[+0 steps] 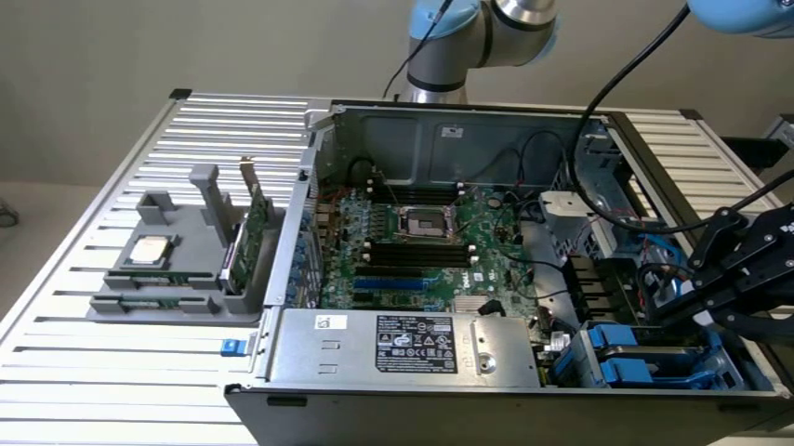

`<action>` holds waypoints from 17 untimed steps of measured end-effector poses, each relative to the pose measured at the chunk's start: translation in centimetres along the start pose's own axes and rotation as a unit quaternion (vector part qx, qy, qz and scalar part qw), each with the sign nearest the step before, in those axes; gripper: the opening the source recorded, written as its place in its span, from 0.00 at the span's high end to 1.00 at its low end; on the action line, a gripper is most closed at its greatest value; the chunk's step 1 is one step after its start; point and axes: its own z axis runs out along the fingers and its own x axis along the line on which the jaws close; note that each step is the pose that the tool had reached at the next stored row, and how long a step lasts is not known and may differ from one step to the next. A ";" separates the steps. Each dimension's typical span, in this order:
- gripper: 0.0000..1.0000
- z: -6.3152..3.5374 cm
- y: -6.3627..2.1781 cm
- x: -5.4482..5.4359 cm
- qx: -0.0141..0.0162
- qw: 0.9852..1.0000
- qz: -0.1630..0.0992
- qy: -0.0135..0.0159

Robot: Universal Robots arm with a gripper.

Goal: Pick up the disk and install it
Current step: 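Insert the first disk wire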

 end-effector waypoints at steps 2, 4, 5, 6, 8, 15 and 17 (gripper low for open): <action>0.83 0.00 0.00 0.0 0.000 1.000 -0.002 0.000; 0.83 0.01 0.00 0.0 0.000 1.000 -0.004 0.000; 0.83 0.01 0.00 0.0 0.000 1.000 -0.005 0.000; 0.83 0.01 0.00 0.0 0.000 1.000 -0.006 0.000; 0.83 0.03 0.01 0.0 0.000 1.000 -0.010 0.000; 0.83 0.02 0.06 0.0 -0.001 1.000 -0.026 -0.003; 0.83 0.02 0.07 0.0 -0.001 1.000 -0.029 -0.003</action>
